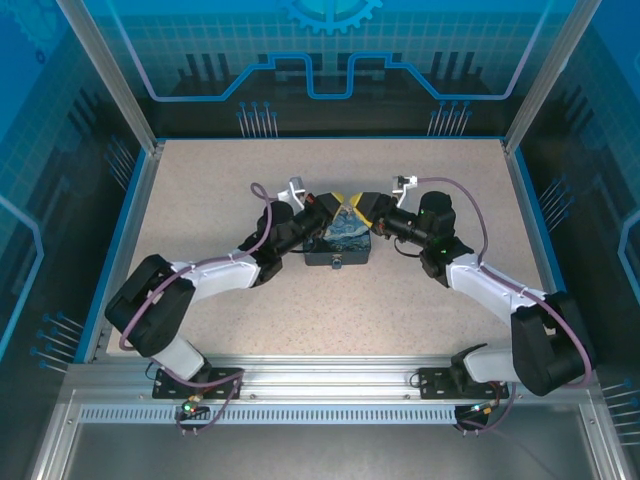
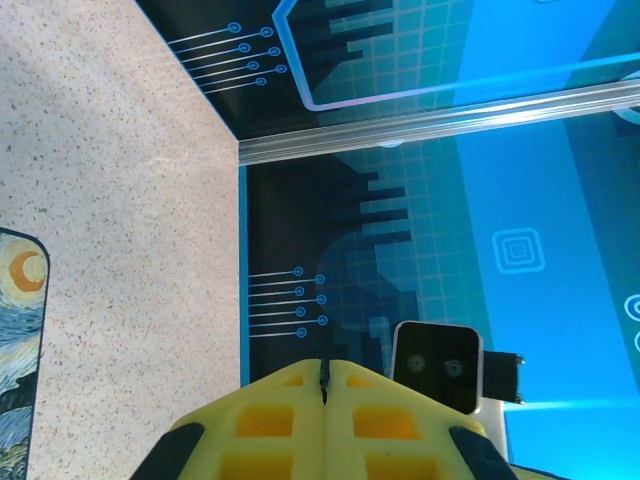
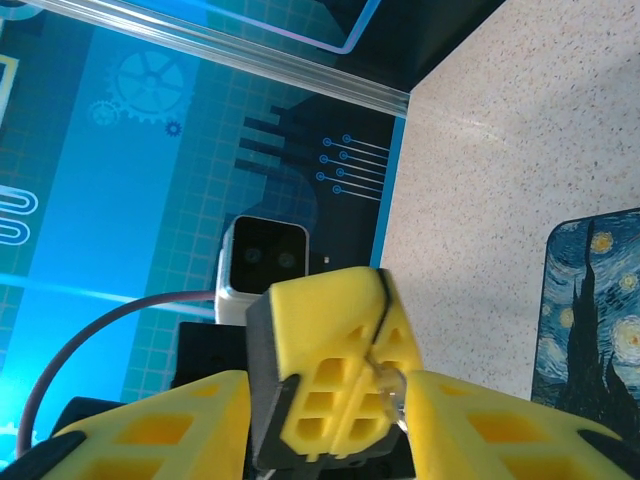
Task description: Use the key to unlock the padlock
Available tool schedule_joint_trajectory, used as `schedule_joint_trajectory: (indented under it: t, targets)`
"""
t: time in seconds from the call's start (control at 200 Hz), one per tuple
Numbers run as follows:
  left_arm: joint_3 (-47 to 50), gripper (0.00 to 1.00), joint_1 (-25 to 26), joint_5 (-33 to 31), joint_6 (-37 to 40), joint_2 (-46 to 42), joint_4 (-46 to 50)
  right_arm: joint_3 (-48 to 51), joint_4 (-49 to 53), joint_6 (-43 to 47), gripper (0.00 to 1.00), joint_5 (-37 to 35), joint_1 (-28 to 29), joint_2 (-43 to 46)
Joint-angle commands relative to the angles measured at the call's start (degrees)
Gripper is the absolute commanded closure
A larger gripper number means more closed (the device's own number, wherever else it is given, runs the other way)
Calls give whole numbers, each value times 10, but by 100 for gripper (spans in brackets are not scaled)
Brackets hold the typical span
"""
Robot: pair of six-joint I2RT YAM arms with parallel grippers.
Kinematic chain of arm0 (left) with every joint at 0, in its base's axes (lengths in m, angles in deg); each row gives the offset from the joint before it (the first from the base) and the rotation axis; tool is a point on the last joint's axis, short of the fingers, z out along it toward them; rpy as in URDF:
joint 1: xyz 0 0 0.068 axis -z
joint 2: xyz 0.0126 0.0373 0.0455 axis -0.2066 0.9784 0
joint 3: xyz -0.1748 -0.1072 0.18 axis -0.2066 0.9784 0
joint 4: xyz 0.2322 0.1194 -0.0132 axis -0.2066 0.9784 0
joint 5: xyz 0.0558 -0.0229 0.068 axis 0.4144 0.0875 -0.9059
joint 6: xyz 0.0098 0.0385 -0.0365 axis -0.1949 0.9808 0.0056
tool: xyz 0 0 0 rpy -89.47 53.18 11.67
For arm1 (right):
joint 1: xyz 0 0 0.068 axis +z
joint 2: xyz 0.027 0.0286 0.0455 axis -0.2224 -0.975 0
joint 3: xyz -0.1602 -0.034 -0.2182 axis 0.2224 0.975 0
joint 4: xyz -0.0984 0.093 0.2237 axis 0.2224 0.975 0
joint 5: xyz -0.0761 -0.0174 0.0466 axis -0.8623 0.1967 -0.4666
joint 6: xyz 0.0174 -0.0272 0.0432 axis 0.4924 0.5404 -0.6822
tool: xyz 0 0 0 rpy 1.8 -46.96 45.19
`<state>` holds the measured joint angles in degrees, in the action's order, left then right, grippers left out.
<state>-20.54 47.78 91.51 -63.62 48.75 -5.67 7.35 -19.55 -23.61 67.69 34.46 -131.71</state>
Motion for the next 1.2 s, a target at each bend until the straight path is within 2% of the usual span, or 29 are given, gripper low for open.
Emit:
schedule_joint_trajectory:
  t: [0.0,0.645,1.196]
  targets:
    - [-20,100,9,-13,-18,7,-38,2,-23,-2,58,16,-9,-11]
    - [-25,100,15,-13,-15,6,-25,4,-20,-1,59,30,-32,-30]
    - [-31,100,16,-10,-13,7,-24,-5,-27,8,73,49,-9,-43]
